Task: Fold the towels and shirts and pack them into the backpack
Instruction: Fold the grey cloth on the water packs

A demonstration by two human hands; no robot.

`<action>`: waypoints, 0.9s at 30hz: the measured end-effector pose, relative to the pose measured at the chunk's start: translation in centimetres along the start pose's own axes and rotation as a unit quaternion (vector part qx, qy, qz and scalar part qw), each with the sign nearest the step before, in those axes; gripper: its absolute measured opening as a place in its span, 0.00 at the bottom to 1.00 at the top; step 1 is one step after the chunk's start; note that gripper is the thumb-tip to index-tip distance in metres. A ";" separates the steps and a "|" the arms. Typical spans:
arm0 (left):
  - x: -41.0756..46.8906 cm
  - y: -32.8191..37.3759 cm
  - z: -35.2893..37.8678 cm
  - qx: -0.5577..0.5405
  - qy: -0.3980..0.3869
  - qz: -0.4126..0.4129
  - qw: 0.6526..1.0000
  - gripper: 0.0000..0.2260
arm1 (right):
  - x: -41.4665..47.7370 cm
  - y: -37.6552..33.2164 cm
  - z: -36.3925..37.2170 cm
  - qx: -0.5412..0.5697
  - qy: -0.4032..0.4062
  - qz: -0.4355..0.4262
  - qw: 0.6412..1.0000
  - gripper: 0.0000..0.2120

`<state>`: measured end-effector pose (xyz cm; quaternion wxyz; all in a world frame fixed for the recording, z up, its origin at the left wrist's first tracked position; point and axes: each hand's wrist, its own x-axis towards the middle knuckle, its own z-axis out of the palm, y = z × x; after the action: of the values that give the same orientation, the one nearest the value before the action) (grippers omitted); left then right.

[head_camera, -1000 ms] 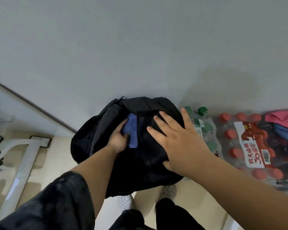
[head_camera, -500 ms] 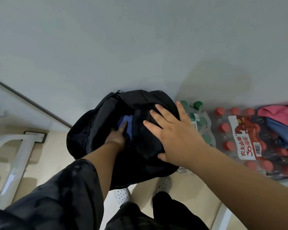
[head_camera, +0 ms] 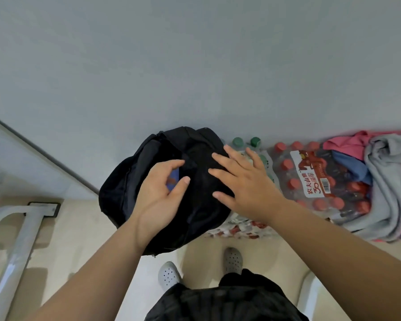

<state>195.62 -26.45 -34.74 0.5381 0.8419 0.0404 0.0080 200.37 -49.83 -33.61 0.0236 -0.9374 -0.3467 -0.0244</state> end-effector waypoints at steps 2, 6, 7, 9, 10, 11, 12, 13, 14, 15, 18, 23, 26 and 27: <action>-0.4 2.4 0.1 0.020 0.005 0.031 0.999 0.16 | -1.5 0.9 0.0 0.014 0.015 0.009 1.000 0.26; 0.1 6.9 2.5 0.128 -0.014 0.113 0.985 0.18 | -4.0 3.8 -0.4 0.026 -0.008 0.049 0.998 0.28; 0.4 7.9 3.6 0.159 -0.018 0.130 0.979 0.20 | -4.7 5.0 -0.4 0.027 -0.014 0.062 0.998 0.29; 1.0 9.7 6.7 0.202 -0.028 0.149 0.968 0.22 | -6.5 7.8 -0.2 0.037 -0.017 0.086 0.995 0.29; 1.3 10.6 8.6 0.215 -0.035 0.151 0.964 0.22 | -7.6 9.5 -0.1 0.044 -0.019 0.100 0.994 0.30; 1.6 11.4 10.7 0.228 -0.043 0.151 0.961 0.23 | -8.8 11.3 0.1 0.051 -0.026 0.116 0.992 0.30; 2.0 12.1 13.0 0.243 -0.054 0.147 0.957 0.23 | -10.1 13.2 0.3 0.056 -0.033 0.131 0.989 0.31; 2.3 12.7 15.3 0.258 -0.066 0.140 0.954 0.23 | -11.4 15.1 0.5 0.059 -0.040 0.143 0.987 0.31; 2.7 13.3 17.8 0.270 -0.078 0.133 0.950 0.23 | -12.8 17.0 0.6 0.063 -0.043 0.152 0.985 0.30; 3.1 13.9 20.2 0.279 -0.089 0.127 0.948 0.22 | -14.3 19.0 0.6 0.068 -0.046 0.159 0.984 0.30; 3.9 16.0 27.3 0.304 -0.120 0.114 0.938 0.24 | -19.0 24.6 0.3 0.083 -0.049 0.187 0.978 0.30; 5.1 19.2 35.9 0.322 -0.171 0.108 0.925 0.27 | -25.0 32.1 -0.5 0.075 -0.076 0.248 0.963 0.34; 6.1 19.8 39.8 0.357 -0.191 0.107 0.908 0.25 | -27.6 35.4 -0.7 0.076 -0.079 0.274 0.955 0.32; 6.5 20.0 41.0 0.367 -0.198 0.105 0.903 0.26 | -28.4 36.3 -0.6 0.076 -0.080 0.281 0.953 0.32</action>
<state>205.64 -71.41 -34.05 0.1837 0.9634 -0.1553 -0.1181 202.47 -95.78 -35.76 0.0733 -0.9912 -0.0709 0.0847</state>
